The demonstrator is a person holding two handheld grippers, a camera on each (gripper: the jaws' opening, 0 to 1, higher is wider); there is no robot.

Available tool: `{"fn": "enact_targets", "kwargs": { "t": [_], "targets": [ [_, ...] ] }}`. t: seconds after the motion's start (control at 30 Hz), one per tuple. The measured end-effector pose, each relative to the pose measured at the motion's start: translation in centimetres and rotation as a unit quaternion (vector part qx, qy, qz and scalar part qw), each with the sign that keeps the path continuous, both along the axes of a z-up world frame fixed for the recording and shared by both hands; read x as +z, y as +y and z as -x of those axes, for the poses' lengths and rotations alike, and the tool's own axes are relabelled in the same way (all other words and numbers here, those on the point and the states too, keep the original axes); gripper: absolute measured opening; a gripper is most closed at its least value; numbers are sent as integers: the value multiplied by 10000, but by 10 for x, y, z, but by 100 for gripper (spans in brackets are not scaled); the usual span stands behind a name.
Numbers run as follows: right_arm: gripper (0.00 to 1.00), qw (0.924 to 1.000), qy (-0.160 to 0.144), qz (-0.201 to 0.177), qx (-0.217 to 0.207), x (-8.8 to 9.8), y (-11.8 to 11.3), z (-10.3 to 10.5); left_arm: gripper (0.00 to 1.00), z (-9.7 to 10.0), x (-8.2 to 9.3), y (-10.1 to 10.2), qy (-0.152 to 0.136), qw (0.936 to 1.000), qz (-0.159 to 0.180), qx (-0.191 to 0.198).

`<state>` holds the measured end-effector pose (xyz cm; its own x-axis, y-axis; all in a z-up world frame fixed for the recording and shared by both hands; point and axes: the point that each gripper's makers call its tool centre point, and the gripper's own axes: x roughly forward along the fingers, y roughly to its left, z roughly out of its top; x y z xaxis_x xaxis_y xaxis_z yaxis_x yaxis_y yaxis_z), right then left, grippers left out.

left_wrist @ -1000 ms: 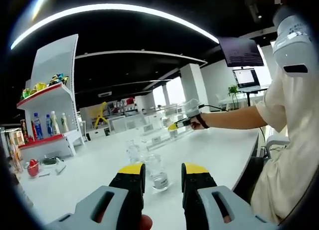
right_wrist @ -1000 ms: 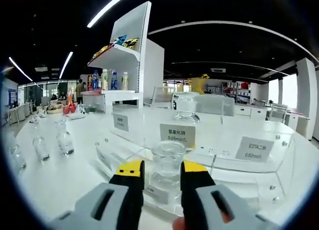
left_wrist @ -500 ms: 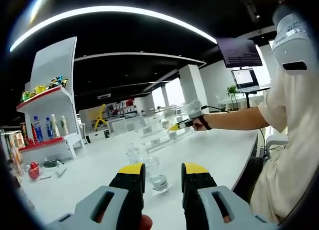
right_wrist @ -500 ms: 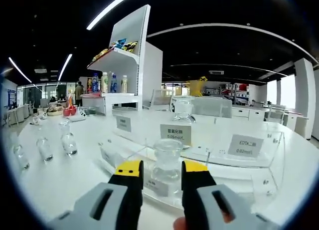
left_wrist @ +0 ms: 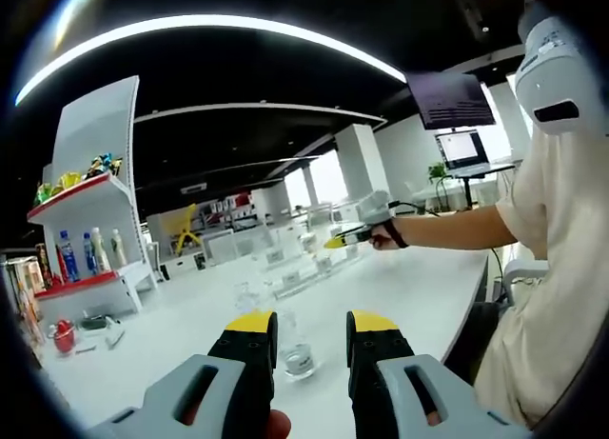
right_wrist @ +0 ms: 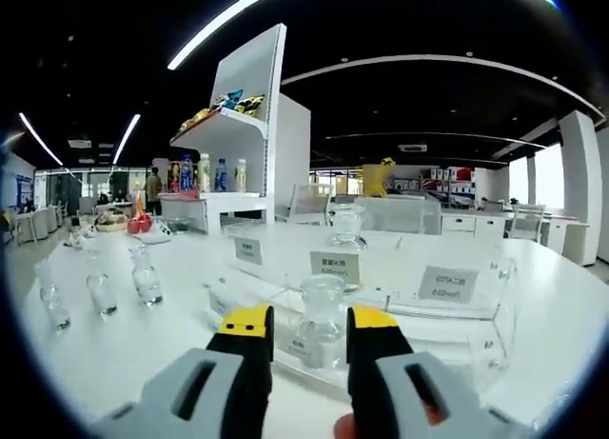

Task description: Identify the label on the chemical reagent bottle, grasp the chemical reagent bottle, and place it in the designated position on the reagent rack

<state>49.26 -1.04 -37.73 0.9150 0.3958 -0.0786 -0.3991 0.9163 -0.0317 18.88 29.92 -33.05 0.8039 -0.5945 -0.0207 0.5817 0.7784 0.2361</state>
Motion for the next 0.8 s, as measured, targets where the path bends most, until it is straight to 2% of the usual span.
{"fn": "enact_targets", "kwargs": {
  "t": [0.27, 0.8],
  "targets": [
    [32, 9997, -149, 20, 169, 20, -8, 25, 29, 3, 3, 9, -53, 9999, 72, 83],
    [32, 9996, -220, 99, 142, 26, -39, 61, 29, 9, 11, 17, -204, 9996, 130, 164]
  ]
}}
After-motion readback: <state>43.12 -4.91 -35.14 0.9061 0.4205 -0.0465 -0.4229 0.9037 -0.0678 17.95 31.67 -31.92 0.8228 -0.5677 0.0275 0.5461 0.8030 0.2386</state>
